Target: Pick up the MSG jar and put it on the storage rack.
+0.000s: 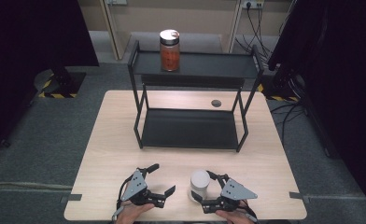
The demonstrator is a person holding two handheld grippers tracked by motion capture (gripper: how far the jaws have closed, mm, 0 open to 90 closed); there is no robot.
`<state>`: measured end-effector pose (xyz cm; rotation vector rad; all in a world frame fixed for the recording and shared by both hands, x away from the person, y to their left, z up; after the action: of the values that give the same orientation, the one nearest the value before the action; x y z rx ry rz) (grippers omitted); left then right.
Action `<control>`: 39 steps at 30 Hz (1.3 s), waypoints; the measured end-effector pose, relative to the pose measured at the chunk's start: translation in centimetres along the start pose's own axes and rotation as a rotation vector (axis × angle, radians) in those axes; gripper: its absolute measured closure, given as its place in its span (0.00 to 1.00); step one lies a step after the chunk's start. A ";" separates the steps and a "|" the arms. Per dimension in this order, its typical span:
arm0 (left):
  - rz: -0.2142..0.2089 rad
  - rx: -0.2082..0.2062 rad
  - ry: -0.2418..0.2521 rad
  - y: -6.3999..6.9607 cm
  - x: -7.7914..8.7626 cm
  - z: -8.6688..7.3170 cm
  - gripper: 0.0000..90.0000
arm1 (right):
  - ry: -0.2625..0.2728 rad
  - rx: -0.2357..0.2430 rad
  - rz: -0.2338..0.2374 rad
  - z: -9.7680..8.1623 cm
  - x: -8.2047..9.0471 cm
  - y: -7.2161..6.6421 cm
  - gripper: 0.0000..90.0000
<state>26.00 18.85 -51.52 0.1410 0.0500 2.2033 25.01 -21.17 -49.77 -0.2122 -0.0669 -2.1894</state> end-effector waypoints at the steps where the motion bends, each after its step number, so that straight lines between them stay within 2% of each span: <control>1: 0.001 0.001 0.001 0.0 0.0 0.0 0.01 | -0.005 -0.003 -0.005 0.0 -0.2 0.0 0.24; 5: 0.002 0.000 0.004 -0.1 0.0 0.0 0.01 | -0.027 -0.020 -0.001 0.0 -0.6 0.1 0.37; 7: 0.003 -0.001 0.005 -0.1 0.0 0.0 0.01 | -0.028 0.006 -0.010 0.1 -0.5 -0.2 0.38; 11: 0.009 0.001 0.000 -0.1 0.0 -0.1 0.01 | -0.031 0.023 -0.035 0.5 -0.3 -0.5 0.39; 14: 0.012 0.003 0.005 -0.1 0.1 0.0 0.01 | -0.008 0.003 -0.031 0.7 0.0 -0.4 0.39; 22: 0.017 0.003 0.006 -0.1 0.1 -0.1 0.01 | 0.002 0.016 -0.027 2.2 0.5 -0.7 0.39; 25: 0.018 0.002 0.007 -0.1 0.1 -0.1 0.01 | 0.005 0.014 -0.019 2.9 0.5 -0.5 0.39; 39: 0.020 -0.003 0.008 -0.1 0.1 -0.1 0.02 | 0.026 0.025 -0.050 7.1 1.2 0.9 0.39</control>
<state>26.00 18.97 -51.60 0.1321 0.0498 2.2243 25.95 -21.72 -42.64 -0.1697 -0.0857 -2.2389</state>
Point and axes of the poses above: each handheld gripper's, and its own axes: x roughly backward along the jaws, z roughly out of its top, y roughly to its right, the point moved 8 cm from there along -x, roughly forward along the jaws, and after that the axes turned 2 degrees about -z, right-handed, at the moved point
